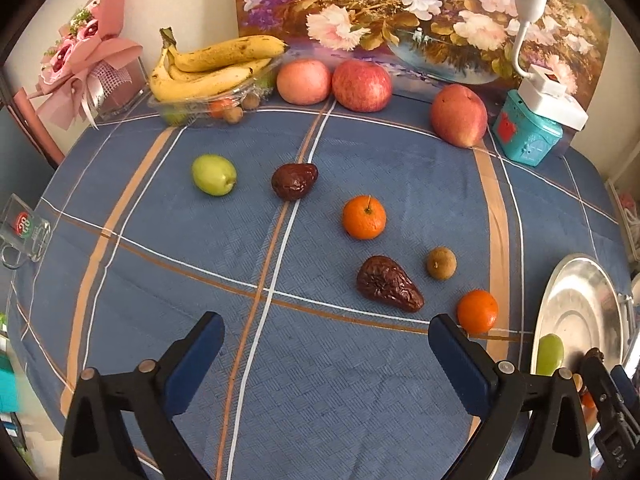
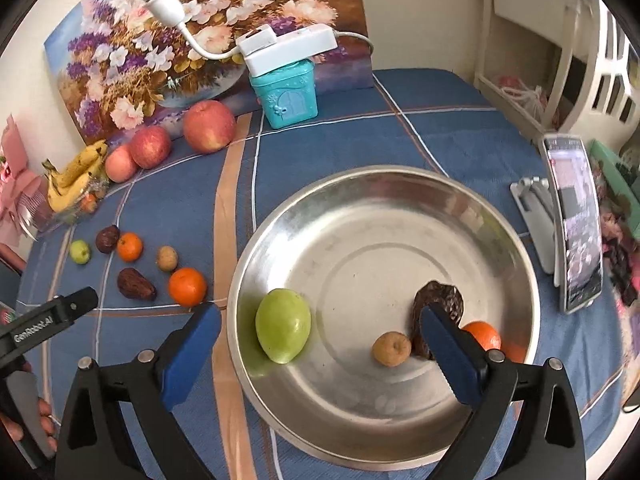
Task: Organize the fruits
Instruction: 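Withdraw both tools from the bowl toward the remaining fruits, then grasp an orange with the right tool while the left tool grasps a dried date, then carry orange and date into the steel bowl and release both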
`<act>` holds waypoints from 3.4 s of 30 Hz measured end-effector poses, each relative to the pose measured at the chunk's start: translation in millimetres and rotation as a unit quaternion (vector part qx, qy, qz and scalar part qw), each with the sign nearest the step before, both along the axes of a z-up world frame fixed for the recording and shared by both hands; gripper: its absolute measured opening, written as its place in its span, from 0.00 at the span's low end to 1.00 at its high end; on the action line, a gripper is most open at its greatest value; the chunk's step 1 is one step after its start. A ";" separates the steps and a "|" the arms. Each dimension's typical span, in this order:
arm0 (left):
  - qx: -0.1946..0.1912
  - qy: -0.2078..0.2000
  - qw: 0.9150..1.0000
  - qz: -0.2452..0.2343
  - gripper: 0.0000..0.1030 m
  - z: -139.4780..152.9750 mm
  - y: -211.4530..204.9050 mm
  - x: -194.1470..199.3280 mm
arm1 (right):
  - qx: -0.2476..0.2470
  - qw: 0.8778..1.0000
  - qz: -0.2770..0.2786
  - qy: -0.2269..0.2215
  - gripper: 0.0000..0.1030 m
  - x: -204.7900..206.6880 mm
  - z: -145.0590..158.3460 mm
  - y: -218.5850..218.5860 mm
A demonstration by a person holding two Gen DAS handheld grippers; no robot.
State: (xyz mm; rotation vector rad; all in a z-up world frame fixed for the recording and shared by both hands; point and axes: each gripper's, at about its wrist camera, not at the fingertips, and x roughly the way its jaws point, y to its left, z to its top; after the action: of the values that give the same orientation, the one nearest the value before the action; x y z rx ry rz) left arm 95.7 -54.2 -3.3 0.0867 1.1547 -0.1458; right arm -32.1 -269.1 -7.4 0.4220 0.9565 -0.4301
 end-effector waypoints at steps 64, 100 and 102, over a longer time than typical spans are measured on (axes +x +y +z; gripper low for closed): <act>-0.176 0.111 0.978 0.015 0.37 -38.1 -5.8 60.0 | 0.088 0.988 0.125 0.022 0.35 98.2 -26.5 61.7; -0.158 0.085 0.971 -0.159 0.38 12.0 -136.5 -0.4 | 0.086 0.993 -0.084 0.012 0.35 12.3 -0.6 -93.2; -0.154 0.086 0.970 -0.170 0.38 10.5 -150.5 -3.6 | 0.086 0.992 -0.088 0.015 0.35 10.5 -2.1 -96.3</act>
State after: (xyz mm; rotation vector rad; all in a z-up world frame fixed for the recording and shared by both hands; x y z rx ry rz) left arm 92.2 -204.7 7.2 -0.0050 1.2697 -0.6454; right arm -21.6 -365.4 -9.5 0.6616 0.9929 -0.5153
